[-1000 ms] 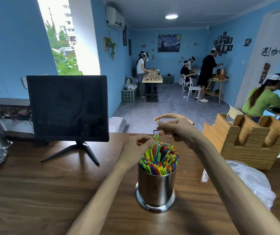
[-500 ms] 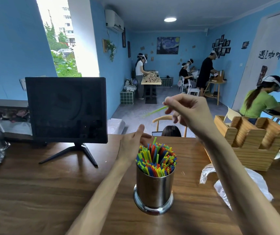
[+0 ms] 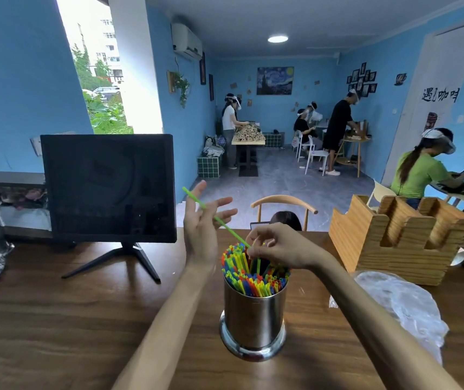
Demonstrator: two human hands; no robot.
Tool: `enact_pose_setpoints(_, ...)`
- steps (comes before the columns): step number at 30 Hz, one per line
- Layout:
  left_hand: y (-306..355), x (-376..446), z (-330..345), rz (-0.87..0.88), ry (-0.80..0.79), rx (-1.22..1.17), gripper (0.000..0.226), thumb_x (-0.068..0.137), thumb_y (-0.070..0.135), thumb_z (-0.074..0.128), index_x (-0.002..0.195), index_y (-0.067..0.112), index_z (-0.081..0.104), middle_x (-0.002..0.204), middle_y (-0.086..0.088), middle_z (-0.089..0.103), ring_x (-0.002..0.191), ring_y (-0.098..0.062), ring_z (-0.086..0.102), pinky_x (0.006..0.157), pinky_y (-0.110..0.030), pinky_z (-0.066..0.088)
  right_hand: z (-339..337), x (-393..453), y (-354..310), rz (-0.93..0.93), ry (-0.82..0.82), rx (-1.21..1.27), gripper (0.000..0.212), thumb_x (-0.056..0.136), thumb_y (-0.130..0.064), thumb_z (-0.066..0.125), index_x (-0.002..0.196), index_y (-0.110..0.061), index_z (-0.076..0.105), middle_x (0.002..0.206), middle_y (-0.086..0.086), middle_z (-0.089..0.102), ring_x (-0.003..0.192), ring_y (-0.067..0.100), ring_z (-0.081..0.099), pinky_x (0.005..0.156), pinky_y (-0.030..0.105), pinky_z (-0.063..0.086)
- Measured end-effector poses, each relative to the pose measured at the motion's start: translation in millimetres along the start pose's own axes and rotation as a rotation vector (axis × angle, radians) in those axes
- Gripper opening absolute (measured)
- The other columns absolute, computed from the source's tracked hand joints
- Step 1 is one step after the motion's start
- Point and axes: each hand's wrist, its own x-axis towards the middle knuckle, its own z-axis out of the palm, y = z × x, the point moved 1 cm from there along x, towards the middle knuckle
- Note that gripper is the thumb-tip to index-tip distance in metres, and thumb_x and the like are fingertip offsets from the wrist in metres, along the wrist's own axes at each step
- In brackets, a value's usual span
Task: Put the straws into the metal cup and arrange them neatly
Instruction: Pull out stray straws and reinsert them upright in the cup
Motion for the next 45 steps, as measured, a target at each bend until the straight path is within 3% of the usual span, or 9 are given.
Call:
enact_pose_setpoints(4, 7.9, -5.1, 2.1, 0.237, -0.045, 0.108, 0.053, 0.111, 0.017, 0.039, 0.156, 0.032, 0.015, 0.107, -0.008, 0.074, 0.075, -0.028, 0.076, 0.073, -0.036, 0.062, -1.3, 1.4, -1.8, -0.008, -0.026, -0.05, 0.017, 0.088, -0.039, 0.078, 0.097, -0.025, 0.076, 0.088, -0.007, 0.074, 0.085, 0.006, 0.068, 0.077, 0.028, 0.056)
enact_pose_setpoints(7, 7.5, -6.1, 2.8, 0.287, -0.134, 0.163, 0.063, 0.111, 0.018, 0.038, 0.154, 0.046, 0.001, 0.111, -0.01, 0.073, 0.075, -0.027, 0.077, 0.074, -0.038, 0.063, -4.1, 7.1, 3.7, -0.009, 0.218, -0.127, 0.018, 0.088, -0.048, 0.072, 0.093, -0.031, 0.076, 0.084, -0.011, 0.073, 0.08, 0.001, 0.066, 0.075, 0.03, 0.057)
enact_pose_setpoints(12, -11.2, -10.2, 0.6, 0.196, -0.265, 0.243, 0.045, 0.11, 0.021, 0.04, 0.141, 0.05, 0.025, 0.112, -0.005, 0.073, 0.073, -0.027, 0.077, 0.07, -0.044, 0.064, -0.4, 12.9, 24.4, 0.055, 0.378, -0.089, 0.025, 0.093, -0.049, 0.066, 0.101, -0.026, 0.074, 0.086, -0.012, 0.069, 0.078, 0.002, 0.062, 0.069, 0.024, 0.047)
enact_pose_setpoints(19, -43.1, -13.3, -8.6, 0.113, -0.357, 0.644, 0.015, 0.104, 0.03, 0.054, 0.117, 0.036, 0.061, 0.107, 0.02, 0.068, 0.104, 0.001, 0.066, 0.086, -0.021, 0.053, 5.2, 12.9, 23.3, 0.097, 0.262, -0.095, 0.014, 0.094, -0.036, 0.071, 0.096, -0.023, 0.077, 0.083, -0.008, 0.072, 0.081, 0.009, 0.069, 0.076, 0.037, 0.059)
enact_pose_setpoints(26, -63.9, -12.7, -24.2, 0.082, -0.436, 0.836, 0.02, 0.094, 0.04, 0.068, 0.111, 0.04, 0.077, 0.136, 0.015, 0.063, 0.127, -0.009, 0.054, 0.103, -0.043, 0.052, 7.3, 14.3, 24.4, 0.055, 0.277, -0.026, 0.007, 0.09, -0.035, 0.076, 0.093, -0.029, 0.074, 0.075, -0.01, 0.068, 0.064, -0.003, 0.06, 0.063, 0.016, 0.048)
enact_pose_setpoints(32, -59.6, -13.5, -26.7, -0.035, -0.564, 0.736, 0.021, 0.095, 0.031, 0.069, 0.111, 0.044, 0.076, 0.139, 0.014, 0.062, 0.123, -0.005, 0.058, 0.101, -0.041, 0.054, 12.2, 17.7, 23.1, 0.024, 0.309, 0.03, 0.01, 0.092, -0.035, 0.073, 0.084, -0.028, 0.072, 0.063, -0.015, 0.066, 0.058, 0.001, 0.054, 0.06, 0.021, 0.045)
enact_pose_setpoints(36, -50.3, -16.3, -26.4, 0.041, -0.255, 0.631, 0.007, 0.092, 0.033, 0.073, 0.09, 0.036, 0.079, 0.095, 0.014, 0.071, 0.093, 0.0, 0.063, 0.085, -0.033, 0.055, 3.2, 16.3, 7.7, -0.02, 0.53, 0.211, 0.01, 0.096, -0.027, 0.067, 0.095, -0.018, 0.071, 0.077, 0.001, 0.072, 0.07, 0.016, 0.065, 0.067, 0.029, 0.05)
enact_pose_setpoints(39, -35.8, -17.3, -21.2, 0.11, -0.098, 0.629, 0.032, 0.098, 0.038, 0.064, 0.071, 0.03, 0.078, 0.067, 0.0, 0.071, 0.067, -0.014, 0.062, 0.065, -0.03, 0.047, -8.0, 10.1, -21.4, -0.118, 0.612, 0.41, 0.008, 0.099, -0.014, 0.062, 0.098, -0.007, 0.065, 0.078, 0.011, 0.075, 0.063, 0.027, 0.062, 0.057, 0.025, 0.047)
enact_pose_setpoints(45, -11.9, -2.7, -1.5, -0.353, -0.241, 0.393, 0.045, 0.105, 0.051, 0.042, 0.101, 0.021, 0.076, 0.081, -0.003, 0.079, 0.069, -0.015, 0.066, 0.063, -0.026, 0.045, -15.3, -7.8, -63.3, -0.21, 0.365, 0.537, 0.009, 0.093, -0.012, 0.071, 0.097, -0.01, 0.063, 0.082, 0.021, 0.075, 0.063, 0.035, 0.069, 0.044, 0.027, 0.041)
